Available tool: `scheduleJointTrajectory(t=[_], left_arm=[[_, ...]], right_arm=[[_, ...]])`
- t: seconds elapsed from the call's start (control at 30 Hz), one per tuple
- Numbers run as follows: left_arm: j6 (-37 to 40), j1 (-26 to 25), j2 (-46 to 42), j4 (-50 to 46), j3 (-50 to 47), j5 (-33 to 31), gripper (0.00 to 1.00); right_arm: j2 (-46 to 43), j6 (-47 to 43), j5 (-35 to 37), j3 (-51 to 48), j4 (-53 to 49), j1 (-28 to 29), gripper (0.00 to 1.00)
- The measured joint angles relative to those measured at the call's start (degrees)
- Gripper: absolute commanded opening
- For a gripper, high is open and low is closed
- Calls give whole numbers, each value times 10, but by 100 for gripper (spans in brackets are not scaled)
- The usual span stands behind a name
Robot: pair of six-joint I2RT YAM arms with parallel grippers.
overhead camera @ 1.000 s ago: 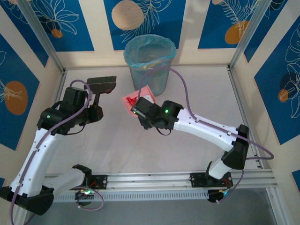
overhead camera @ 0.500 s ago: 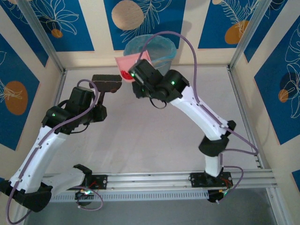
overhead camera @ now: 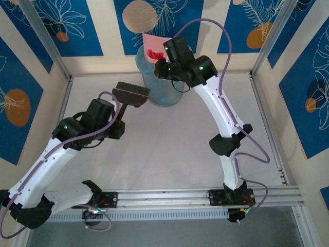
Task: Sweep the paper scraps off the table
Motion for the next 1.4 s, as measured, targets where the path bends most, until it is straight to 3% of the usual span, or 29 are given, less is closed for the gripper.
scheduleJointTrajectory(t=[0.47,0.77,1.03,1.4], left_arm=[[52,-71,31,0,11,-57,0],[70,-91,36,0,16,-83,0],[82,-96,36,1,20,-95,0],[84,-97,36,1,20,-97,0]], right_arm=[[44,158,-260,9,59,-91,0],[96,349,-399,17,184,-125,0],[111,543,-438,19,273,-127,0],[111,698,-416,15,299,-127,0]])
